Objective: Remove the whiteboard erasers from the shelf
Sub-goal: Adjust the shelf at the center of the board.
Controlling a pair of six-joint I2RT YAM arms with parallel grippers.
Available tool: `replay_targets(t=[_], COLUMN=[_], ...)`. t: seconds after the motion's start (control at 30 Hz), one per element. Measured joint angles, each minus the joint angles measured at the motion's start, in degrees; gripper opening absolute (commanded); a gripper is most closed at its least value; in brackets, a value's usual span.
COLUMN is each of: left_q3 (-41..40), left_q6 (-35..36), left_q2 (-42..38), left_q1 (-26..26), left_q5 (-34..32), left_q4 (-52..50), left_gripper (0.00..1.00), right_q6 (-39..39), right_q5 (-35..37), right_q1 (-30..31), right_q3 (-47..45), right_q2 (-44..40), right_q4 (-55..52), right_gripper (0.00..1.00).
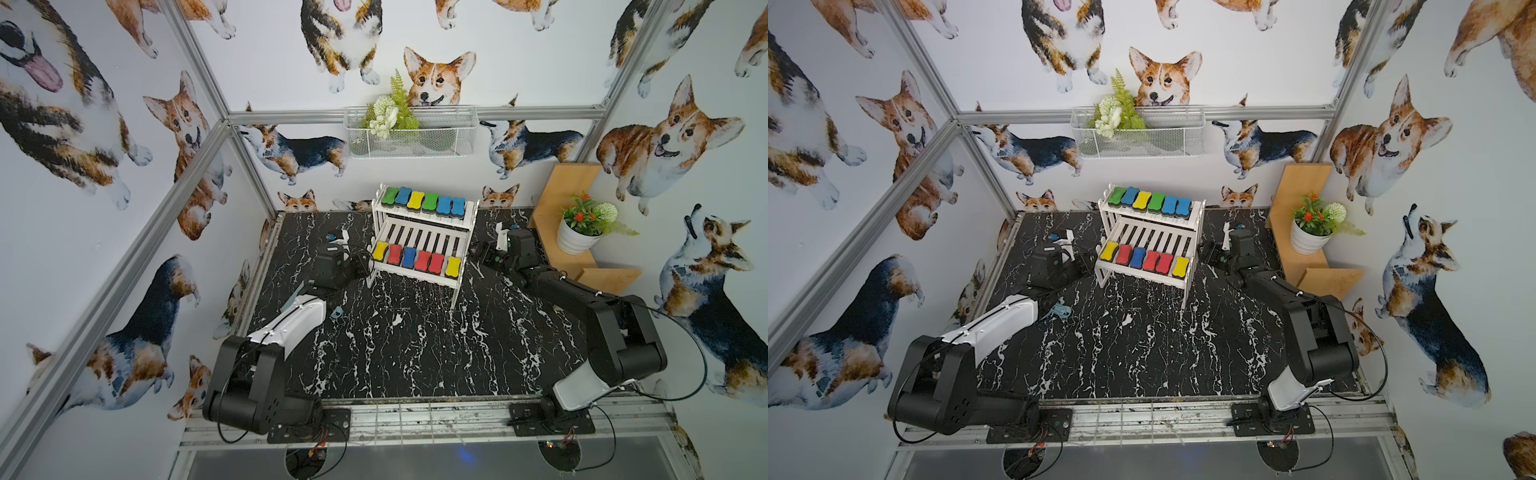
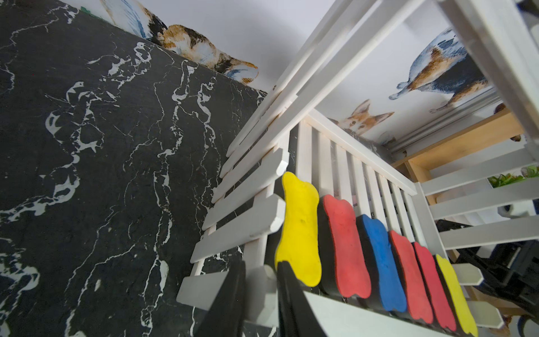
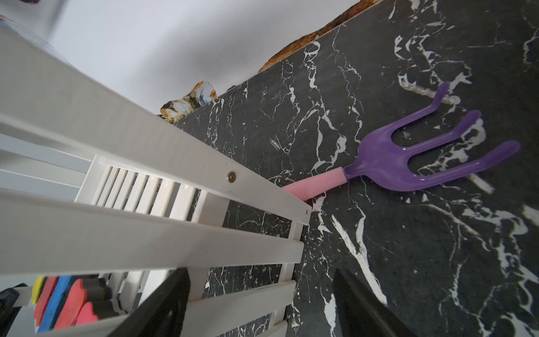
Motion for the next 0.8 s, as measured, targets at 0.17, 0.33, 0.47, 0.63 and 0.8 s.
replay_targets(t=[0.17, 0.33, 0.47, 0.63, 0.8], left_q3=[-1.14, -1.79, -1.95, -4.04, -4.68], left_q6=[-1.49, -2.43, -2.67, -3.13, -3.96], left_q2=[-1.09, -1.81, -2.71, -4.02, -4.9], left_q1=[-1.2, -1.75, -2.47, -3.08, -3.72], left_q5=[-1.84, -2.54, -3.37, -4.04, -4.76], left_q4=[-0.09, -0.48, -1.77, -1.14, -1.27], left_gripper=[0.26, 0.26, 0.27, 0.27, 0.28], right_q6=[-0.02, -0.02, 0.0, 0.0, 0.02], right_q5=[0.02, -0.37, -0.63, -1.46, -1.75], right_q1=[-0.07, -0.09, -0.09, -0.09, -0.09], right_q3=[2.64, 4.92, 5.9, 6.4, 7.21], right_q2=[2.51, 4.76, 5.84, 6.54, 7.48], right_q4=[0.07, 0.07, 0.15, 0.44, 0.5], right_gripper=[0.83, 0.83, 0.83, 0.83, 0.83])
